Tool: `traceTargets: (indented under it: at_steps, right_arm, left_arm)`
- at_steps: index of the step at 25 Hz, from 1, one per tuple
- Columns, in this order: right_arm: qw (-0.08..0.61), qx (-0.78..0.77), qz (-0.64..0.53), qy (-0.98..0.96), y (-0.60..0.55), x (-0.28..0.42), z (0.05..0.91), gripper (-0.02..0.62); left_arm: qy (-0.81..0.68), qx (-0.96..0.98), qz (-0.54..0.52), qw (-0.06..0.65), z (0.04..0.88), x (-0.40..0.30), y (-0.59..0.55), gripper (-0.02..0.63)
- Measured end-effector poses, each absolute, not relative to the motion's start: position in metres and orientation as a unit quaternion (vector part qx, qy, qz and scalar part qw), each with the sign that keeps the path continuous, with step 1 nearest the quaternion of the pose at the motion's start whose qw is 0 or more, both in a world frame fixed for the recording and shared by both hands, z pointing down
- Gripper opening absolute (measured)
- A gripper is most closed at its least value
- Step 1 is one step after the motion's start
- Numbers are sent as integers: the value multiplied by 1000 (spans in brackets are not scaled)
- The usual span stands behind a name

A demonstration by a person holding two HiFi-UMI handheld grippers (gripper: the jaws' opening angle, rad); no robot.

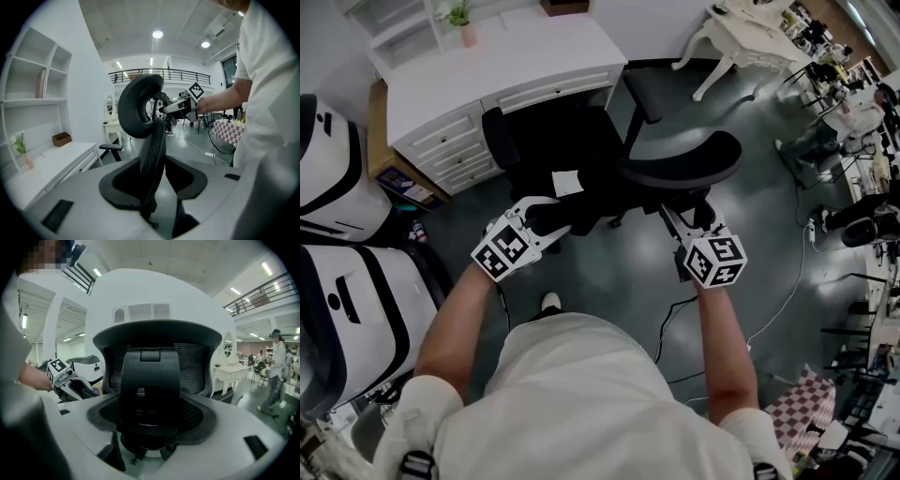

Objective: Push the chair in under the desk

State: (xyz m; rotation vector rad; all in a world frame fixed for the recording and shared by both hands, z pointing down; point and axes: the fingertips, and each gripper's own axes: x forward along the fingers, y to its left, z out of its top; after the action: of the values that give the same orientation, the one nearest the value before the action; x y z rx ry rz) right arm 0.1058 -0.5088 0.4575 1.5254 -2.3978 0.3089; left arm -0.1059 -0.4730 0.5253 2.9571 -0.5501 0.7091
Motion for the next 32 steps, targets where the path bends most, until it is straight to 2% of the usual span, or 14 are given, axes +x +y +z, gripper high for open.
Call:
traceTargets:
  at_steps: [32]
  right_arm:
    - [136,538,100,-826,-552,74,456,311]
  left_arm:
    - [-173,960,217,26,525,-138,-517,170]
